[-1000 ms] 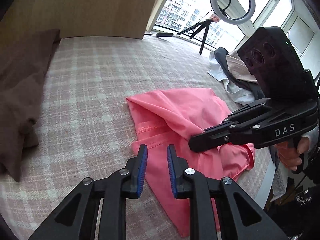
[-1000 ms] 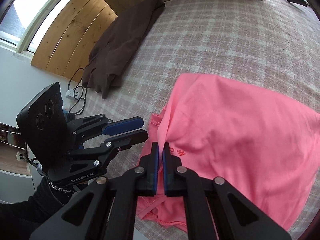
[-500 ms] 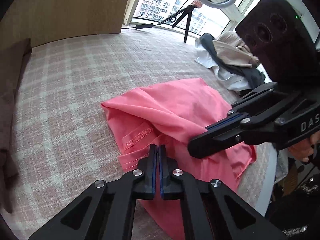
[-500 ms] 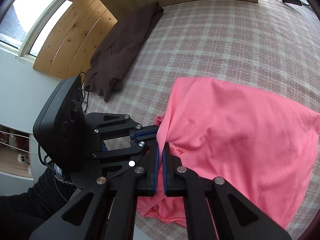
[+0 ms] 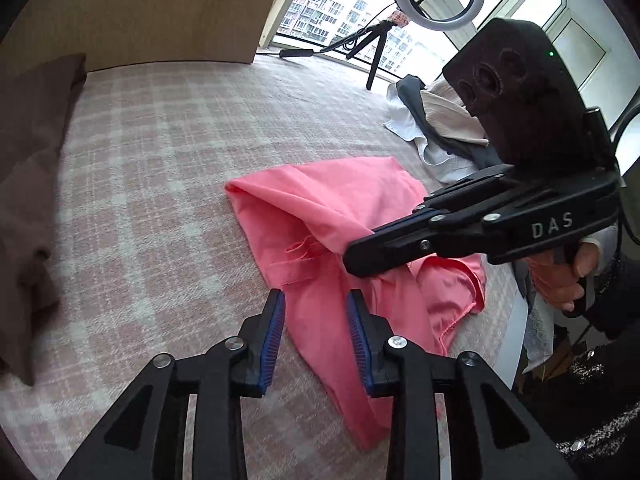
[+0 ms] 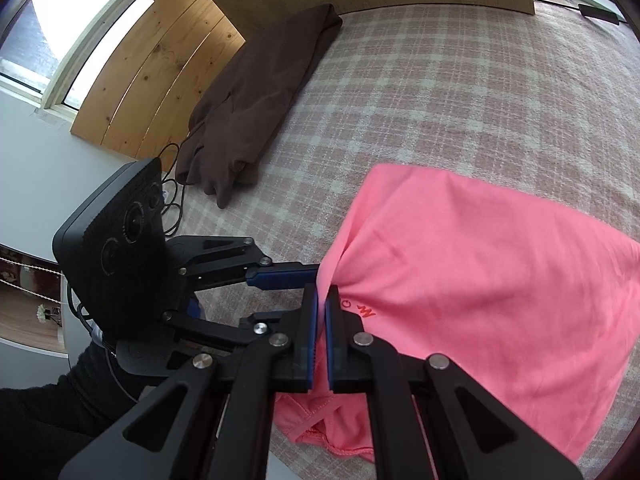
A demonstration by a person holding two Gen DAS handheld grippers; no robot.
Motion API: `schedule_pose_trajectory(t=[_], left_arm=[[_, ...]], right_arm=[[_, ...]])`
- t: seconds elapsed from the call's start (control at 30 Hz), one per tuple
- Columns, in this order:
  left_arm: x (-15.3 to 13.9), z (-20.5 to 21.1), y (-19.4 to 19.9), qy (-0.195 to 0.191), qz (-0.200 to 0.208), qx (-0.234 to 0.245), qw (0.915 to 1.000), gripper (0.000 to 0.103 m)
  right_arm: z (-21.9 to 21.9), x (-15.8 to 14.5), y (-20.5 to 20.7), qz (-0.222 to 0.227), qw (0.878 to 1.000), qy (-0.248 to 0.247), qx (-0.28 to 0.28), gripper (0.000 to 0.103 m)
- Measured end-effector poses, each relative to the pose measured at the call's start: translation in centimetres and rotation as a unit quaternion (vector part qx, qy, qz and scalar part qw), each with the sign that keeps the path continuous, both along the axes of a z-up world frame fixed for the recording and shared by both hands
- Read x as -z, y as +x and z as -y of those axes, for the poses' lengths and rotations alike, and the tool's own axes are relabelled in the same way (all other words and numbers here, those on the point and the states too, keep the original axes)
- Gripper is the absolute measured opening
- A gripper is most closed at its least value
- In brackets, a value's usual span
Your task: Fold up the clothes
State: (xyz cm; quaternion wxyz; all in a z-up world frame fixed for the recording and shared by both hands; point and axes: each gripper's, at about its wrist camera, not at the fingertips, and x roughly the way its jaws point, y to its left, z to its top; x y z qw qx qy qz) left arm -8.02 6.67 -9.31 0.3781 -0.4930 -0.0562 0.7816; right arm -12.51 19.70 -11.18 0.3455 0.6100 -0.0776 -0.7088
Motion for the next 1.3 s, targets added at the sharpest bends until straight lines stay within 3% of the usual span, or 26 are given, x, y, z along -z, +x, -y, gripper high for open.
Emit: schedule_pose_trajectory(t=[0.13, 0.17, 0.2, 0.27, 0.37, 0.47, 0.57, 0.63, 0.73, 0.83, 0.9, 0.97, 1.13, 1.2, 1.3], left_arm=[[-1.1, 2.6, 1.5, -0.004, -0.010, -0.028, 0.9996, 0.030], [-1.1, 3.1, 1.8, 0.003, -0.006, -0.030, 0.9995, 0.032], [-1.0, 3.3, 2.0, 0.002, -0.001, -0.037, 0.9993, 0.032], [-0.7, 3.3, 2.6, 0.011, 0.016, -0.028, 0.9994, 0.032], [0.1, 2.6, 3.6, 0.000, 0.030, -0.019, 0.9994, 0.032], [0.7, 2.1, 4.5, -0.001, 0.042, -0.015, 0.9990, 0.032], [1.8, 1.1, 4.9, -0.007, 0.056, -0.004, 0.9984, 0.032], [2.5, 0.0, 5.4, -0.022, 0.067, 0.022, 0.9973, 0.031], [1.5, -0.8, 6.6, -0.067, 0.048, 0.046, 0.9955, 0.031], [-0.8, 0.0, 7.2, -0.099, 0.007, 0.014, 0.9949, 0.031], [-2.6, -0.6, 7.7, -0.090, -0.026, 0.018, 0.9954, 0.031], [-3.4, -2.4, 8.4, -0.078, -0.047, 0.055, 0.9944, 0.034], [-1.9, -6.5, 10.9, -0.138, -0.082, 0.142, 0.9768, 0.037], [-0.6, -7.3, 11.1, -0.166, -0.083, 0.153, 0.9706, 0.037], [0.6, -7.1, 11.0, -0.191, -0.084, 0.151, 0.9662, 0.035]], right_arm=[[1.3, 1.3, -0.6, 0.021, 1.000, 0.001, -0.012, 0.006], [1.8, 1.9, -0.8, 0.031, 0.999, 0.001, -0.016, 0.010], [2.3, 2.4, -0.7, 0.047, 0.999, 0.007, -0.026, 0.023], [2.8, 2.8, -0.2, 0.067, 0.997, 0.013, -0.042, 0.030], [1.6, 0.9, 1.3, 0.058, 0.997, -0.004, -0.045, 0.030], [-3.2, -2.1, 3.0, -0.005, 1.000, -0.006, 0.002, 0.030], [-8.7, -2.8, 4.6, -0.072, 0.991, 0.084, 0.073, 0.030], [-11.9, -1.4, 5.6, -0.068, 0.982, 0.143, 0.100, 0.030], [-15.6, 1.3, 7.0, -0.020, 0.968, 0.223, 0.114, 0.029], [-18.6, -0.2, 8.7, -0.026, 0.970, 0.182, 0.161, 0.029], [-20.0, -1.3, 9.5, -0.041, 0.968, 0.158, 0.191, 0.030], [-20.3, -1.2, 10.1, -0.034, 0.971, 0.135, 0.193, 0.030], [-19.4, 1.0, 11.7, -0.017, 0.967, 0.176, 0.186, 0.038], [-20.1, 2.0, 12.2, 0.004, 0.967, 0.156, 0.201, 0.040], [-20.3, 1.9, 12.0, -0.009, 0.968, 0.142, 0.207, 0.043]])
